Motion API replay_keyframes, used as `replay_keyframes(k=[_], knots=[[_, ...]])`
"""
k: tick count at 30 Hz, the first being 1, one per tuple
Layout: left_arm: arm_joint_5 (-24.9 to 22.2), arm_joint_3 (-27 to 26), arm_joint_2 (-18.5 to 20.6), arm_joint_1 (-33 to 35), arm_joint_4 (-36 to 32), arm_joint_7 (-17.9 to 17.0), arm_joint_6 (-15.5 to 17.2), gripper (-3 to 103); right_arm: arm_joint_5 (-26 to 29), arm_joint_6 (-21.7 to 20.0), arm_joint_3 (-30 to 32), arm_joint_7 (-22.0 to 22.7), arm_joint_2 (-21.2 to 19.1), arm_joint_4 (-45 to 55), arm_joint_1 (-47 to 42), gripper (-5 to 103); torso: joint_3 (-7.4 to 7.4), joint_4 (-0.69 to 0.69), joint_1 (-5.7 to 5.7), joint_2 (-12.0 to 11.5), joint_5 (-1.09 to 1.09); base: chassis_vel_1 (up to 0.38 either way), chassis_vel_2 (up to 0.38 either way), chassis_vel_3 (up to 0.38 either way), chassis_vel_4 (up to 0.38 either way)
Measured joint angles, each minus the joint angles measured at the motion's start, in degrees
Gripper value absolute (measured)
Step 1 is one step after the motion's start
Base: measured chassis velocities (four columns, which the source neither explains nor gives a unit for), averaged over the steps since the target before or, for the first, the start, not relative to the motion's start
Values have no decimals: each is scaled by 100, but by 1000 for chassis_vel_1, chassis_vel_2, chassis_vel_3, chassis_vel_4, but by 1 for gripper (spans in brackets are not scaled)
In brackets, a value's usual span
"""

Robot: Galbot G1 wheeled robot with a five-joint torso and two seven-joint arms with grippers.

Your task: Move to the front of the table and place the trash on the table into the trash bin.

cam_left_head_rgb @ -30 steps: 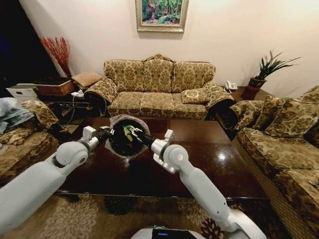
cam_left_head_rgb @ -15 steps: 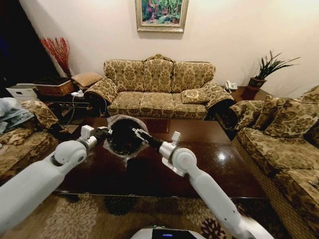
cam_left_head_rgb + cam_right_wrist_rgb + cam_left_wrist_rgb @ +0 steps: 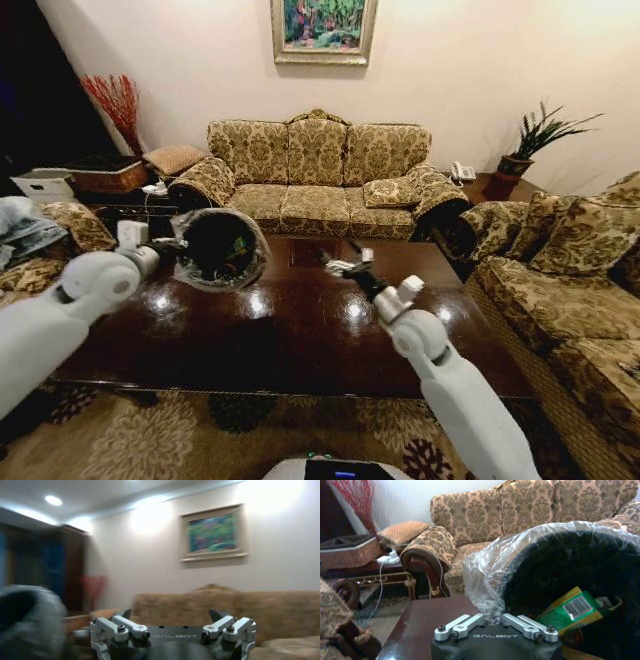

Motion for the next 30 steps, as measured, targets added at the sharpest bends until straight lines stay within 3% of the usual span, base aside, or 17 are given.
replay_keyframes(k=[5,10,13,14,16,17,24,30], knots=[[-522,-485,123,201,-53,-216,228,0,-470,466,923,-100,495,326,-1214,100,0,-3,0,0,5,0,0,0,0],[-781,-762,172,294,-59,-387,300,0,-625,1012,1205,-60,930,416,-1788,100,-1,-2,-1,0,4,0,0,0,0],[-838,-1729,-31,960,-191,-342,336,0,-637,1465,1331,-38,1141,370,-1987,100,0,-3,0,0,-3,0,0,0,0],[-764,-2199,-184,1379,-300,-278,311,0,-623,1567,1338,-8,1173,354,-1998,100,0,-2,0,0,9,0,0,0,0],[-704,-2422,-297,1624,-382,-230,283,0,-622,1595,1345,7,1185,354,-1998,100,-1,3,0,1,8,0,0,0,0],[-518,-2705,-560,2017,-600,-75,213,0,-639,1641,1353,43,1194,374,-1990,100,-1,4,-1,1,2,0,0,0,0],[305,-2597,-1333,2449,-1159,228,97,0,-694,1703,1290,78,1049,598,-2046,100,0,-3,1,0,0,0,0,0,0],[591,-2879,-1537,2900,-1243,459,52,0,-736,1710,1217,44,1117,622,-2116,100,1,-1,2,-1,4,52,-57,-61,71]])
